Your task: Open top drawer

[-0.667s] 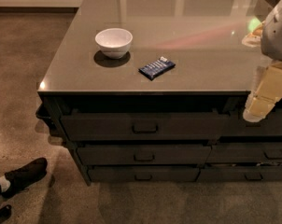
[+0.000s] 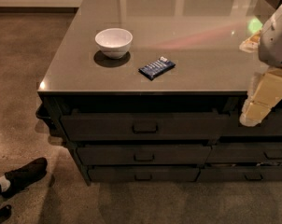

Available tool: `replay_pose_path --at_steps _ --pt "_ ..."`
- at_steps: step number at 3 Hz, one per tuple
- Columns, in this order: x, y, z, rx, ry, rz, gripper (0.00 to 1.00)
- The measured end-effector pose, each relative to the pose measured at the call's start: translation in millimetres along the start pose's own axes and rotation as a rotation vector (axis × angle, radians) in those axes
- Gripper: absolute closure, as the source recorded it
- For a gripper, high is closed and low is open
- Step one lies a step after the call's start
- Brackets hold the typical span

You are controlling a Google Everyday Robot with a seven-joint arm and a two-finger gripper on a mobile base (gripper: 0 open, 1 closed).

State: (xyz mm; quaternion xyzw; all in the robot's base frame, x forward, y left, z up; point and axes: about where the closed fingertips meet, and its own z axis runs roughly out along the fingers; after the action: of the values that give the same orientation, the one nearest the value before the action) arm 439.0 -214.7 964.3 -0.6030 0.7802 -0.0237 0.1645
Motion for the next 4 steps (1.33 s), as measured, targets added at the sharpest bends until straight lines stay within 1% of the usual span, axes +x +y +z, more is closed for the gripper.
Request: replay_pose_path --at_steps 1,2,3,4 --pt "-2.4 9.4 50.7 -0.071 -0.09 -0.018 0.0" --pt "-25.1 25.4 125.0 -0.197 -0.235 -0.075 0.0" --pt "-25.2 25.4 125.0 -0.197 -0.235 -0.075 0.0" --pt "-31.3 21.9 144.9 -0.188 -0.266 -0.087 0.0"
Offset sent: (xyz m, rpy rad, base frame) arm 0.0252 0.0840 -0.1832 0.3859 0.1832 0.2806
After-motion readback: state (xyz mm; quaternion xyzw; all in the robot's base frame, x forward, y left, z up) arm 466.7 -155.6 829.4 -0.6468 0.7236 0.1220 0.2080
